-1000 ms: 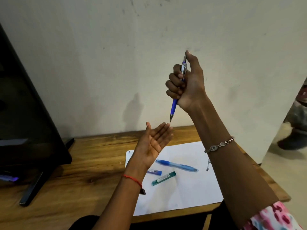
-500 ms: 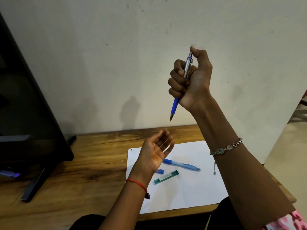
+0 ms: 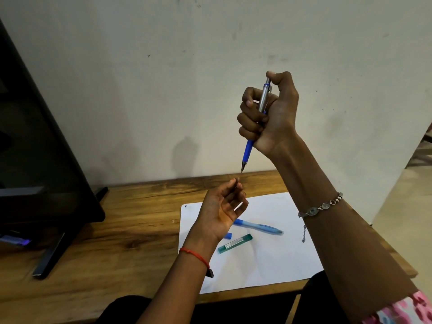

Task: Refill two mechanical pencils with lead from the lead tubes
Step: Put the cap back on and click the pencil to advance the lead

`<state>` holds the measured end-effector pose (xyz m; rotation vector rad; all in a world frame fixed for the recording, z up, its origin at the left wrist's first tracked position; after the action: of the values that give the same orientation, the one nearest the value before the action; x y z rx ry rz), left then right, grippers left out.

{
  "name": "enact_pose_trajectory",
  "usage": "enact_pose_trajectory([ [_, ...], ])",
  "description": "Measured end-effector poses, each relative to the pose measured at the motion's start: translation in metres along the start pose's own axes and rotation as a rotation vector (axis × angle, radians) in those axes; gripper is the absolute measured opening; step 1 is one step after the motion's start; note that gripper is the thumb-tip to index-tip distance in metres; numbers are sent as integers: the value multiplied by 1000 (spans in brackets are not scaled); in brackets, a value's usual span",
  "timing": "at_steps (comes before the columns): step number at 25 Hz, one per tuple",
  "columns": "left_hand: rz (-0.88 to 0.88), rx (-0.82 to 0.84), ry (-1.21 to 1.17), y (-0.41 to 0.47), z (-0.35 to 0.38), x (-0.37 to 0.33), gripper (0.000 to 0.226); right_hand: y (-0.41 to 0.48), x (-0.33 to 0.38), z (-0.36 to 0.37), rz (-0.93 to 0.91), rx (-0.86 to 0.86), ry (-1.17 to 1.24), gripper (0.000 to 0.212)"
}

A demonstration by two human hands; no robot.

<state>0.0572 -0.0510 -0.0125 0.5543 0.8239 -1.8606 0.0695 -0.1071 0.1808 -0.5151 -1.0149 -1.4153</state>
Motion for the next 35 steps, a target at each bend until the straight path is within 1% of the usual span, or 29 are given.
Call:
enact_pose_trajectory([
  [2,-2,37,5,-2,5,0,8,0,1,-2,-6,-9,1,58],
  [8,-3,114,13,-6,15,0,10,0,6,-10,-19,-35,-9,58],
  [20,-1,115,21,-7,17,0,9,0,2,-12,17,-25,-32,58],
  [35,0,117,24,-8,17,0,9,0,3,-13,2,-30,-44,57],
])
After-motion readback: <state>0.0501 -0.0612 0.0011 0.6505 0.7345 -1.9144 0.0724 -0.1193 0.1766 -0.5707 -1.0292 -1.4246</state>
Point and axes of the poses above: each hand's wrist, its own y-axis towards the middle knuckle, its own z-axis out of the palm, x = y × z, the point moved 10 cm from there along y, towards the middle knuckle, and after that the axes turned 3 degrees about -x, right-handed, at the moved point
